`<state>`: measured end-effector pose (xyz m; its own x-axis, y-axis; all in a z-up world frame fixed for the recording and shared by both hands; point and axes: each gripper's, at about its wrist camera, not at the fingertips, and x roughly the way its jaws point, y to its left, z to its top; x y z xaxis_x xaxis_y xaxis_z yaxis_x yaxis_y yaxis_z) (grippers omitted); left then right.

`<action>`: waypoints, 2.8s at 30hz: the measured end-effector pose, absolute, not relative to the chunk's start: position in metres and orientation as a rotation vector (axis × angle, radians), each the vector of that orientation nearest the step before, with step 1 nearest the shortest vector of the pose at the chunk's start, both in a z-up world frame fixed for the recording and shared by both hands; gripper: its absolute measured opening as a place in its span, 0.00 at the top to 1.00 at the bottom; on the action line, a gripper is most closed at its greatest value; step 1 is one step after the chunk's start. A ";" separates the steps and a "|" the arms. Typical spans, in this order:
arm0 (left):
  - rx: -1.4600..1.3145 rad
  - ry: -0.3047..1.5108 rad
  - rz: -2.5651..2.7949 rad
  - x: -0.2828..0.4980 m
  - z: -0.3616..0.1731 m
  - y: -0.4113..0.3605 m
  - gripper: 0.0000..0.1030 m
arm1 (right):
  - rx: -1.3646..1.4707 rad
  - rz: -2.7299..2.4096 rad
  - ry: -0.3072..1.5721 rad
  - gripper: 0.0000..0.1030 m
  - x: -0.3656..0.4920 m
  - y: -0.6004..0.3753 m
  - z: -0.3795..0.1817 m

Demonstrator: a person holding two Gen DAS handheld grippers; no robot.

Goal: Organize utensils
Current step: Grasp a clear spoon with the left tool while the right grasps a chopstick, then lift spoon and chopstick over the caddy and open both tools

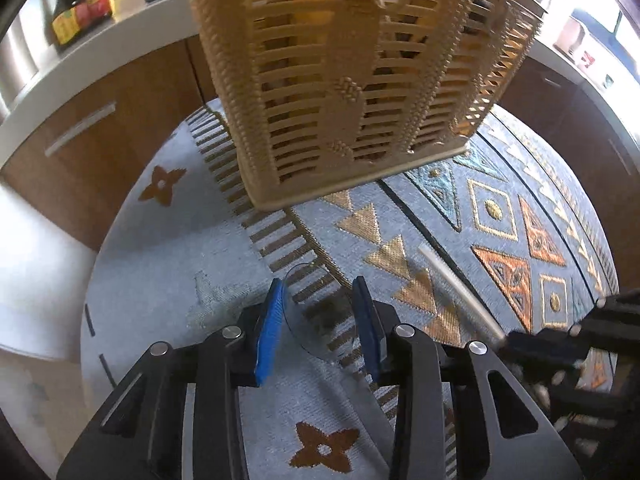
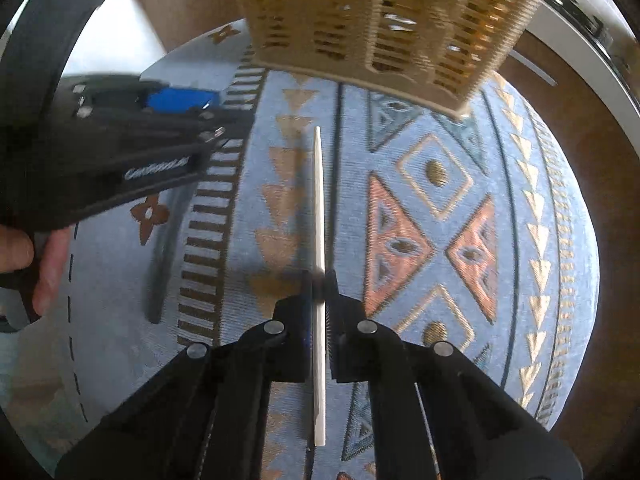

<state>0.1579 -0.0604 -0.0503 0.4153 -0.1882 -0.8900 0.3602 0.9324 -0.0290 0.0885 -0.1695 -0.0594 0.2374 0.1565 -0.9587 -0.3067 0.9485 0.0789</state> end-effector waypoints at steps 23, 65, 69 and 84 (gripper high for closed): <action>0.355 1.115 -0.482 0.140 -0.049 -0.088 0.56 | -0.120 0.339 1.389 0.95 0.145 -0.169 -0.061; -0.116 0.081 -0.329 0.137 0.166 -0.018 0.71 | -0.102 0.228 0.137 0.96 0.177 -0.162 0.106; -0.136 0.100 -0.333 0.148 0.151 -0.017 0.71 | -0.093 0.221 0.145 0.96 0.181 -0.162 0.093; -0.095 0.131 -0.346 0.158 0.124 -0.028 0.71 | -0.020 0.228 0.142 0.96 0.184 -0.170 0.080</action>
